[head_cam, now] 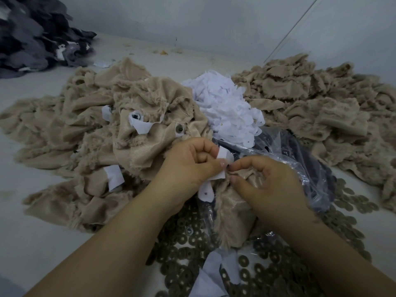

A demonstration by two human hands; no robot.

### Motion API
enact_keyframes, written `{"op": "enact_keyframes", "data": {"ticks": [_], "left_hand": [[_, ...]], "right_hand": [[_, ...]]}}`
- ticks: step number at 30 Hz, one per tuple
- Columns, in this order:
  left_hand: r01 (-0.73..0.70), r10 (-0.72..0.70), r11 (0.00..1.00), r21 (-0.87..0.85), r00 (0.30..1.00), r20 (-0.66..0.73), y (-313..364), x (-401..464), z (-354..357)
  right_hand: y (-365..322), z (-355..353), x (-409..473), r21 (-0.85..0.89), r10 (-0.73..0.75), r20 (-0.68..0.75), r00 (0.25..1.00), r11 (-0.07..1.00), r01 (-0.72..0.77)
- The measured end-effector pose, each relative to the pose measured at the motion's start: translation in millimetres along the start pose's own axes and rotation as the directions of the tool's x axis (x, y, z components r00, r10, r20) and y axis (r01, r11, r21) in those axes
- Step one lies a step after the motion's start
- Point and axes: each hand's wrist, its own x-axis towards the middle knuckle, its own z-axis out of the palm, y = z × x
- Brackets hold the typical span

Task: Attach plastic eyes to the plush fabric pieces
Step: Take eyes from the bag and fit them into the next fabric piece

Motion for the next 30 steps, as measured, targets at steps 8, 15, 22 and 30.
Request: {"op": "enact_keyframes", "data": {"ticks": [8,15,22,30], "left_hand": [[-0.059,0.061,0.997,-0.040,0.997,0.056,-1,-4,6],[-0.106,0.074,0.986,0.129,0.971,0.228,-2,-8,11],[-0.013,0.108,0.956,-0.295,0.946,0.306,4,-5,3],[-0.047,0.053,0.998,-0.029,0.963,0.263,0,-8,10]], "right_hand": [[-6,1,-2,0.078,-0.032,0.068,0.997,0.997,0.027],[0,1,-1,0.057,0.013,0.034,0.999,0.998,-0.015],[-5,0,-1,0.000,-0.002,0.015,1.000,1.000,0.002],[-4,2,-3,0.141,0.027,0.072,0.997,0.989,-0.037]]}}
